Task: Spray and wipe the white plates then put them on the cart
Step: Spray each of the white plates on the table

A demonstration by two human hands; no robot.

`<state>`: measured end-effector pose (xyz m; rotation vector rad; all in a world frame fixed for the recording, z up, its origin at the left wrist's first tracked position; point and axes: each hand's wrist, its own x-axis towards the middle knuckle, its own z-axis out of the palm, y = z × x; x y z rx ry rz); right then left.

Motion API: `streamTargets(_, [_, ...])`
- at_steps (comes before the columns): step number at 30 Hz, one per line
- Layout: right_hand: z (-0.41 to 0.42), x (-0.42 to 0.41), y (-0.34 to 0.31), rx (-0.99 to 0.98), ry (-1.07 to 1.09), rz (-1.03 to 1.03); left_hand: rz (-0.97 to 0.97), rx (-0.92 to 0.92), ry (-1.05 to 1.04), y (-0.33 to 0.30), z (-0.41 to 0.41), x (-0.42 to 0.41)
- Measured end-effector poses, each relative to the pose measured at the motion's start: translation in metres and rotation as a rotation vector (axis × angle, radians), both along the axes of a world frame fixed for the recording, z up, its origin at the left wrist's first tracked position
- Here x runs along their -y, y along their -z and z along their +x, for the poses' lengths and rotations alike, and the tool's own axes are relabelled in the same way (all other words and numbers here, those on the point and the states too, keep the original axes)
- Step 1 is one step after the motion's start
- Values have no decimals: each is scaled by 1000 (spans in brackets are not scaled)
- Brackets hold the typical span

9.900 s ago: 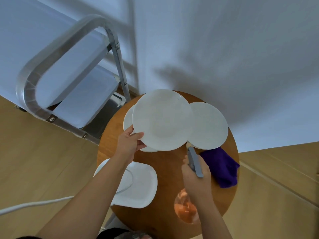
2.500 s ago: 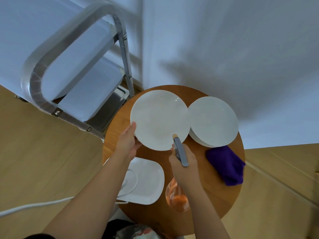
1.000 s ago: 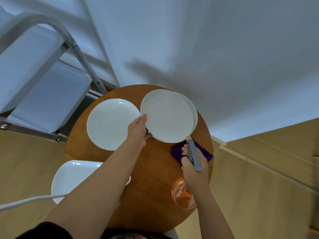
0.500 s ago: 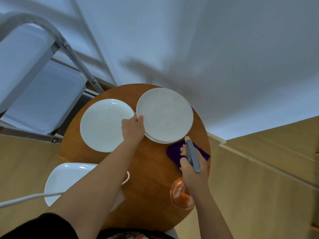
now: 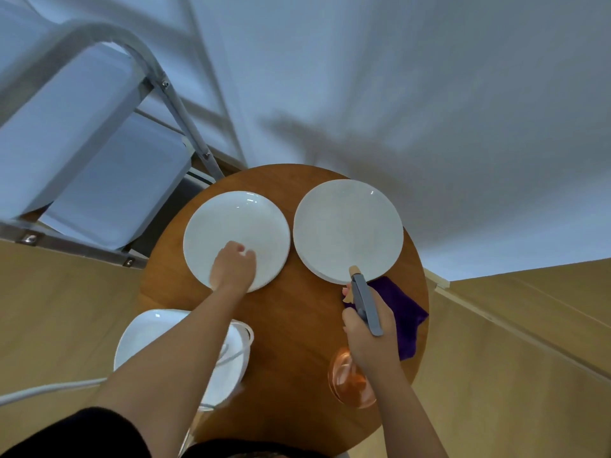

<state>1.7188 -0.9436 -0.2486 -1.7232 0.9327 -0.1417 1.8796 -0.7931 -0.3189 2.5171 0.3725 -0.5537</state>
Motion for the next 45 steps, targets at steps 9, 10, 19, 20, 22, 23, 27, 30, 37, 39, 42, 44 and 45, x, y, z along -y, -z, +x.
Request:
streamTargets(9, [26, -38, 9, -6, -133, 73, 83, -28, -150, 4, 25, -75])
streamTargets(10, [27, -41, 6, 8, -192, 117, 54, -44, -181, 5, 28, -76])
streamTargets(19, [47, -85, 3, -55, -170, 77, 4, -150, 11, 8, 49, -101])
streamTargets(20, [48, -89, 3, -53, -173, 75, 4, -142, 23, 7, 50, -101])
streamTargets(22, [49, -94, 3, -51, -168, 77, 2, -131, 31, 6, 51, -99])
streamTargets(23, [49, -96, 4, -52, -163, 80, 3, -121, 27, 6, 51, -99])
streamTargets(27, [52, -104, 3, -45, -170, 71, -48, -46, -47, 2, 54, -99])
streamTargets(30, [55, -111, 0, -54, -170, 54, -199, -29, -170, -2, 58, -101])
streamTargets(37, [64, -126, -3, 11, -164, -17, -678, -205, -492, -14, 52, -113])
streamTargets(39, [66, -127, -5, 39, -137, -28, -797, -230, -550, -15, 45, -118])
streamTargets(42, [69, -126, -8, 64, -102, -45, -958, -269, -594, -18, 38, -121])
streamTargets(44, [71, -126, -11, 74, -140, -78, -1010, -269, -570, -22, 37, -119])
streamTargets(45, [72, -126, -13, 77, -171, -107, -1028, -262, -555, -24, 37, -118])
